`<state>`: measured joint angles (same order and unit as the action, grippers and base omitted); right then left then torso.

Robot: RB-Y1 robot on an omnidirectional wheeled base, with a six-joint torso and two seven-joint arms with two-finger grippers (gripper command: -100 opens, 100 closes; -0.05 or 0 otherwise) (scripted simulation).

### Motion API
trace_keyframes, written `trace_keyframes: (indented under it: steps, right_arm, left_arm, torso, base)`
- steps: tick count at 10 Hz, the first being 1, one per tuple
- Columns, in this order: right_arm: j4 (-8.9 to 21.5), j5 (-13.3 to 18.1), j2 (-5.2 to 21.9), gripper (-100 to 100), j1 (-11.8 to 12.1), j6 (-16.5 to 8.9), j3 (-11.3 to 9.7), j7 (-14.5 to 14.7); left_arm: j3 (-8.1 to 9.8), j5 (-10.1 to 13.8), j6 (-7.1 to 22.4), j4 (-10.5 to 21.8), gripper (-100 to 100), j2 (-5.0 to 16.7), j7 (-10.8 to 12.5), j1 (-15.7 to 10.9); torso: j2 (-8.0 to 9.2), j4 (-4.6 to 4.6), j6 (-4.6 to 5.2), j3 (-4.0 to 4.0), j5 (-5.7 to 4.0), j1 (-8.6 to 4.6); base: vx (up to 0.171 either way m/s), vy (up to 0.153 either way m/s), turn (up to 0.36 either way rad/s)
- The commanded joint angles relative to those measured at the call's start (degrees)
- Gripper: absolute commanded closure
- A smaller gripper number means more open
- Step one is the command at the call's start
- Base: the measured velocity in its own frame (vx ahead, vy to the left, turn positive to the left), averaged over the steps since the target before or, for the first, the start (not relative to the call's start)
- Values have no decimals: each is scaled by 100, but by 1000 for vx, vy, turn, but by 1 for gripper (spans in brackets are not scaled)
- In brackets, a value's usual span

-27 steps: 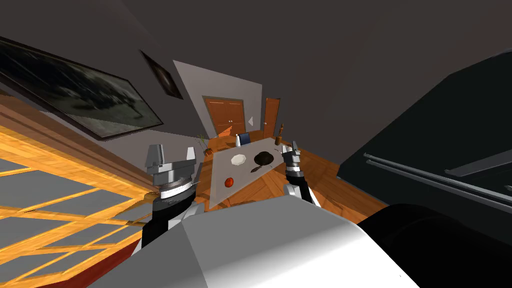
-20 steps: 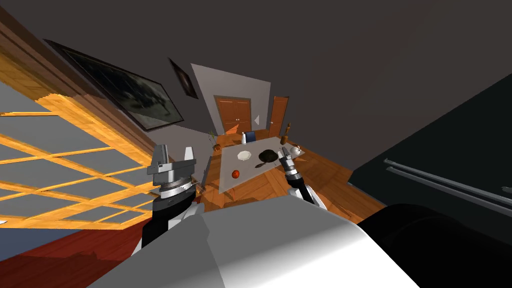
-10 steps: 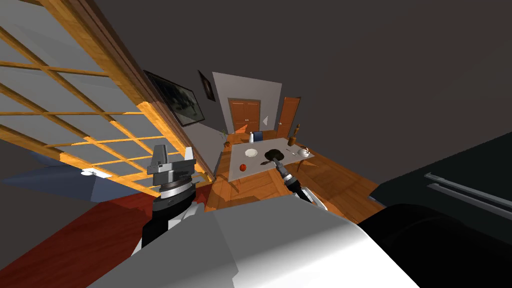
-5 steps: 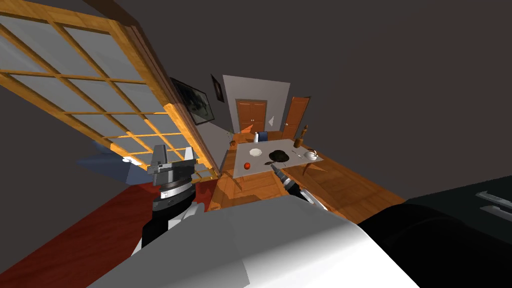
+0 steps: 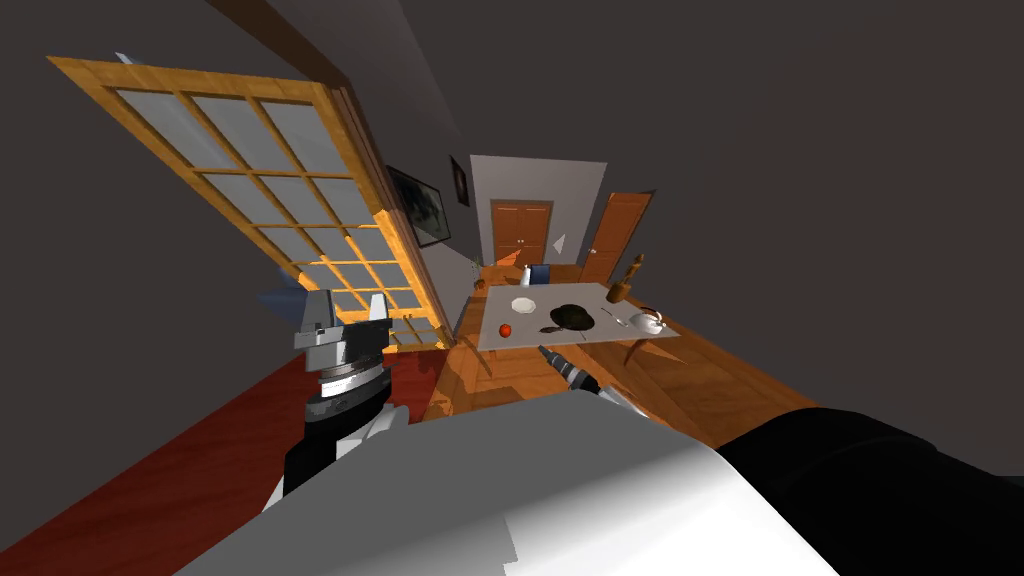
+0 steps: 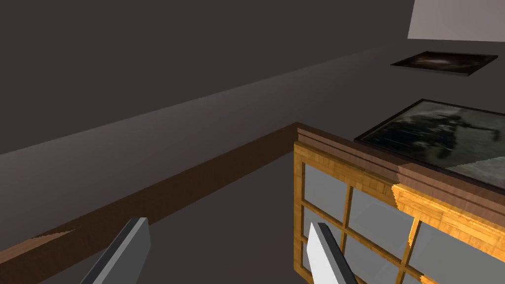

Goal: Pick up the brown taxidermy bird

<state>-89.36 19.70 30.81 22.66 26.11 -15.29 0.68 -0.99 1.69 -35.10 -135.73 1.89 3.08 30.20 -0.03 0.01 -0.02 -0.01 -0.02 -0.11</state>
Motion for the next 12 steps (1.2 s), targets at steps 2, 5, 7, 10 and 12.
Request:
trace_keyframes:
  steps: [2, 5, 7, 10, 12]
  right_arm:
    - [570, 268, 231, -100, -126, -211, -354, 88]
    - [1047, 442, 378, -100, -218, -309, -583, 155]
    - [1346, 617, 525, -100, -315, -413, -814, 222]
    - [1810, 788, 673, -100, -415, -519, -1046, 288]
    - [2233, 957, 820, -100, -517, -626, -1277, 353]
  left_arm:
    - [1, 0, 0, 0, 0, 0, 0, 1]
    - [1, 0, 0, 0, 0, 0, 0, 2]
    - [0, 0, 0, 0, 0, 0, 0, 1]
    - [0, 0, 0, 0, 0, 0, 0, 0]
    - [1, 0, 0, 0, 0, 0, 0, 1]
  torso:
    - [-2, -1, 6, -1, -1, -2]
    - [-9, -2, 8, -5, -1, -6]
    - [-7, -1, 1, -4, 0, -1]
    - [-7, -1, 0, -4, 0, -3]
    - [-11, -2, 4, -6, 0, -7]
  base:
    - [9, -1, 247]
    - [22, -9, 218]
    - [21, -5, 282]
    - [20, -10, 181]
    - [33, -19, 244]
